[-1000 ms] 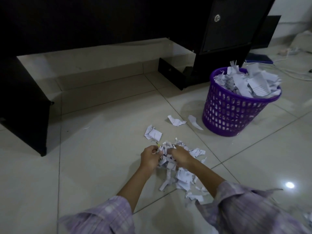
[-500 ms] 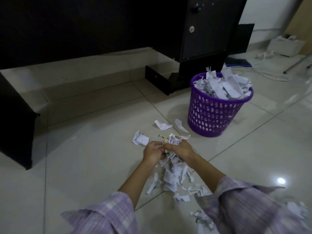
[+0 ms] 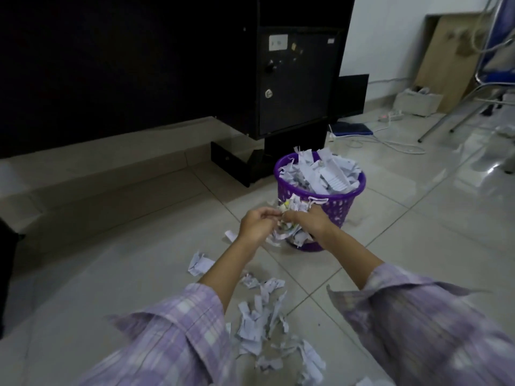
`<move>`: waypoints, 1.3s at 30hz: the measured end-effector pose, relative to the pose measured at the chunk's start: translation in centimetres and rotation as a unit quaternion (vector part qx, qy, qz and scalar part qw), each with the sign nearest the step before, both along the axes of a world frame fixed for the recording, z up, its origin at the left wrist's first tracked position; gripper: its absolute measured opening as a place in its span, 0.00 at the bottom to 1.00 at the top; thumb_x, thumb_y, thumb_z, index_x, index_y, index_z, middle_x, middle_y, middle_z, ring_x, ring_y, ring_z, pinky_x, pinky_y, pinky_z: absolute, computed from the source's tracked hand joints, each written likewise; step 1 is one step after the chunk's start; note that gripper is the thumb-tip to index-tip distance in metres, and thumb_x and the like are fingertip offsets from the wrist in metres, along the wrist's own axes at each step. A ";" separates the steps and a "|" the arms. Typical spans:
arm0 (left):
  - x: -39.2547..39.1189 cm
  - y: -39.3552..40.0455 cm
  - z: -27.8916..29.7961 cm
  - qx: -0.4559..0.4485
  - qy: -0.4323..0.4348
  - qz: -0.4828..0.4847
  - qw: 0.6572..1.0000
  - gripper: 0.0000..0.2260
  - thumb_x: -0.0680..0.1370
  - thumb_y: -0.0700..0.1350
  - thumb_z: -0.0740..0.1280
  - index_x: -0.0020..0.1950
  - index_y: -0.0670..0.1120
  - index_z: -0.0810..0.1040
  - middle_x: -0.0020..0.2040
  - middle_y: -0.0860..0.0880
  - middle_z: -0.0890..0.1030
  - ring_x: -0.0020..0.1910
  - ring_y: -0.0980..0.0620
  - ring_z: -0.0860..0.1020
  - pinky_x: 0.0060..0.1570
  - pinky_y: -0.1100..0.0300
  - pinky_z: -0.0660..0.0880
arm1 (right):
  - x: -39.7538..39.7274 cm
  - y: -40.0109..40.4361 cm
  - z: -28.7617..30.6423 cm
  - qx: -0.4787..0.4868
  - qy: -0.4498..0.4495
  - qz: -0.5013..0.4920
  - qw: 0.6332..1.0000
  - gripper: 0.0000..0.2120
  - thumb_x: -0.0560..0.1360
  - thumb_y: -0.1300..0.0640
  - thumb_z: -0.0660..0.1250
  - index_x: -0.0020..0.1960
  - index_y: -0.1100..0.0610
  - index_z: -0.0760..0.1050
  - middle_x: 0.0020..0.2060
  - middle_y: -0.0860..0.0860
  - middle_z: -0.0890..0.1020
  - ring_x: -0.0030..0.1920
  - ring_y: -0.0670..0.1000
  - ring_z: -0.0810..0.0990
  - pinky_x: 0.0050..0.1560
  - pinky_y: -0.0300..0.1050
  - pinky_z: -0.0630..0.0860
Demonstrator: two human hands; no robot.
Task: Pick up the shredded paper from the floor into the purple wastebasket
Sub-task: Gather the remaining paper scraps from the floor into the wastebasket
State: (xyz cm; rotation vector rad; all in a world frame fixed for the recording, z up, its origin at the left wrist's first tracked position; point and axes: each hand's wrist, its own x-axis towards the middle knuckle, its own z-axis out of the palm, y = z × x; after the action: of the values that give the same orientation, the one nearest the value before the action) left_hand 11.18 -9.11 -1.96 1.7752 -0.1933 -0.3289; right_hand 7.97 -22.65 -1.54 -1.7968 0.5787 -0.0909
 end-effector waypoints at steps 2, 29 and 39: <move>0.9 -1.4 1.6 0.004 -0.021 -0.015 1.000 0.11 0.77 0.33 0.63 0.55 0.43 0.80 0.52 0.45 0.82 0.51 0.50 0.79 0.50 0.61 0.76 | 0.9 -1.4 1.5 -0.026 -0.021 -0.003 0.999 0.37 0.55 0.45 0.76 0.60 0.60 0.76 0.56 0.56 0.80 0.54 0.57 0.80 0.57 0.53 0.79; 9.4 -10.2 2.8 0.368 -0.310 -0.227 0.847 0.21 0.84 0.46 0.49 0.76 0.42 0.58 0.76 0.43 0.60 0.75 0.46 0.60 0.72 0.44 0.56 | 11.0 -10.2 0.1 -0.398 0.181 0.204 0.876 0.30 0.79 0.42 0.49 0.78 0.42 0.42 0.78 0.50 0.39 0.77 0.60 0.36 0.73 0.68 0.39; 11.6 -11.9 1.8 0.397 -0.309 -0.235 0.832 0.17 0.84 0.48 0.48 0.63 0.46 0.73 0.57 0.39 0.79 0.54 0.40 0.76 0.56 0.46 0.71 | 9.9 -10.6 1.8 -0.299 0.133 0.156 0.932 0.22 0.80 0.54 0.57 0.72 0.60 0.64 0.66 0.58 0.73 0.68 0.57 0.70 0.67 0.48 0.66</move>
State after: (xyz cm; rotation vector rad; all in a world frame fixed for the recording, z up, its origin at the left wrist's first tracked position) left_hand 22.77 -20.99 -0.15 2.6181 -1.1069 -0.1682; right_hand 17.86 -33.29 0.26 -2.5030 0.4736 0.2235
